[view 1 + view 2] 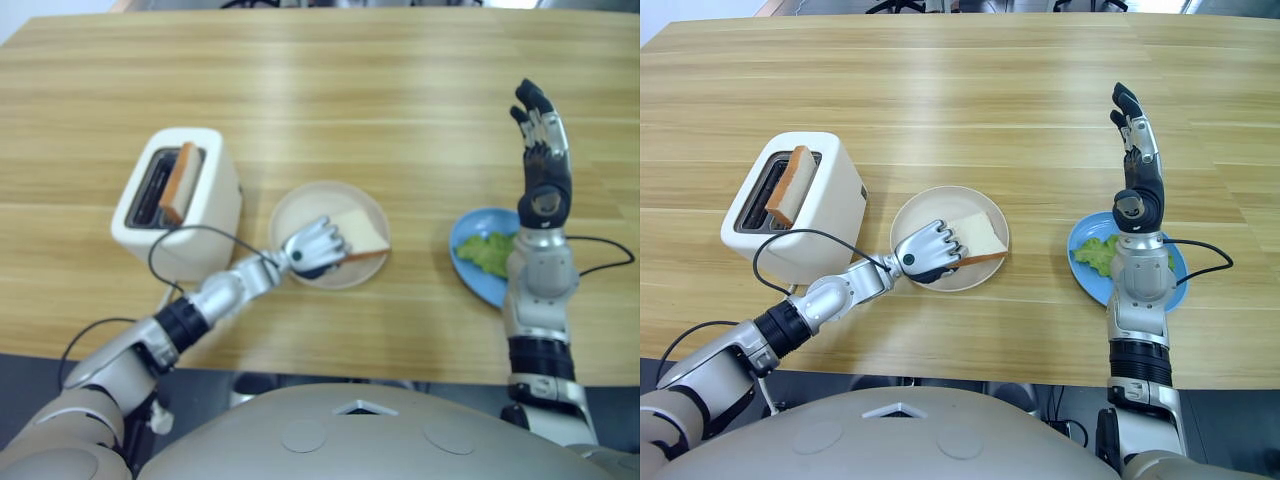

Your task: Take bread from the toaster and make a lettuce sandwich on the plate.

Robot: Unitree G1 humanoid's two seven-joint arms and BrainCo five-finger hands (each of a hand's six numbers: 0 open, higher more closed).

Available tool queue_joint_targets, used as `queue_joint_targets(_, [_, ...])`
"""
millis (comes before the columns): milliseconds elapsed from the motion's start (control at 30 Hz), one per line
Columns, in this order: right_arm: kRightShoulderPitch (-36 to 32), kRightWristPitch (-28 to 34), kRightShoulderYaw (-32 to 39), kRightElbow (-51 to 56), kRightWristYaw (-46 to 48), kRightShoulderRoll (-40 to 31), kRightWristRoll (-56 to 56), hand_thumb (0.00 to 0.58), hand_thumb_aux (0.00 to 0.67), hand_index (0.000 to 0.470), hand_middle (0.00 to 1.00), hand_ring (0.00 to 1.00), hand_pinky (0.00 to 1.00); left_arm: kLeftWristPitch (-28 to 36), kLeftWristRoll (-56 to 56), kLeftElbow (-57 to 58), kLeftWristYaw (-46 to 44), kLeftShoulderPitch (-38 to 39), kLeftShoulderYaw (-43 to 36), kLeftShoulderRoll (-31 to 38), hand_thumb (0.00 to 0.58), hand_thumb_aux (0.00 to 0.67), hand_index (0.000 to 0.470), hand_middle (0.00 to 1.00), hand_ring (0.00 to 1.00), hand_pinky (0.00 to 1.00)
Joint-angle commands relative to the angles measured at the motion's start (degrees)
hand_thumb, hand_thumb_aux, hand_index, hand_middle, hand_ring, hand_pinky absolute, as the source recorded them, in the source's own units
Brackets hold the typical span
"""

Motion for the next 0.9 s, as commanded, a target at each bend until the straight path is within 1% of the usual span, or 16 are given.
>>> queue_joint_targets(33, [0.78,0.68,-0.48,-1.40,0.42,-0.46,0.35,0.000,0.000,0.000,0.00,0.00,0.00,0.03,0.29,1.45,-5.44,2.19,-0.70,2.36,0.580,0.670,0.460,0.66,0.66,0.66])
queue_joint_targets(100, [1.01,0.88,-0.51,-1.78,0.43,-0.52,0.40,0.000,0.000,0.000,0.00,0.00,0.00,0.35,0.13,-0.72,-6.46,2.75,-0.41,2.84,0.580,0.670,0.460,0.62,0.62,0.62])
queue_joint_targets(133, [1.06,0.95,-0.52,-1.90,0.43,-0.53,0.42,0.000,0.000,0.000,0.00,0.00,0.00,0.64,0.18,-1.93,-6.99,3.04,-0.16,3.05,0.580,0.670,0.460,0.62,0.62,0.62])
queue_joint_targets(167, [1.12,1.02,-0.54,-2.03,0.42,-0.54,0.43,0.000,0.000,0.000,0.00,0.00,0.00,0.75,0.33,-3.30,-7.51,3.26,0.06,3.30,0.580,0.670,0.460,0.51,0.51,0.51])
queue_joint_targets(200, [1.15,1.07,-0.55,-2.11,0.40,-0.54,0.43,0.000,0.000,0.000,0.00,0.00,0.00,1.06,0.22,-4.59,-7.98,3.56,0.51,3.39,0.580,0.670,0.460,0.50,0.50,0.50])
queue_joint_targets(333, [1.10,1.19,-0.48,-2.14,0.41,-0.49,0.41,0.000,0.000,0.000,0.00,0.00,0.00,2.12,0.58,-9.55,-10.06,4.26,2.47,4.19,0.580,0.670,0.460,0.49,0.49,0.49])
queue_joint_targets(533, [1.41,1.21,-0.54,-2.47,0.16,-0.20,0.24,0.000,0.000,0.000,0.00,0.00,0.00,2.83,1.44,-13.62,-11.19,3.91,5.11,5.30,0.580,0.670,0.460,0.51,0.51,0.51])
queue_joint_targets(633, [1.48,1.09,-0.51,-2.35,0.08,-0.06,0.16,0.000,0.000,0.000,0.00,0.00,0.00,3.20,1.96,-13.71,-11.18,3.53,6.15,5.71,0.580,0.670,0.460,0.52,0.52,0.52])
queue_joint_targets(767, [1.67,1.10,-0.47,-2.47,-0.16,0.25,-0.13,0.000,0.000,0.000,0.00,0.00,0.00,2.58,3.04,-10.78,-11.24,2.89,6.09,6.48,0.580,0.670,0.460,0.53,0.53,0.53])
queue_joint_targets(900, [1.42,1.13,-0.43,-2.19,-0.07,0.26,-0.16,0.000,0.000,0.000,0.00,0.00,0.00,-0.02,3.14,-9.26,-12.95,3.63,4.29,7.50,0.580,0.670,0.460,0.52,0.52,0.52])
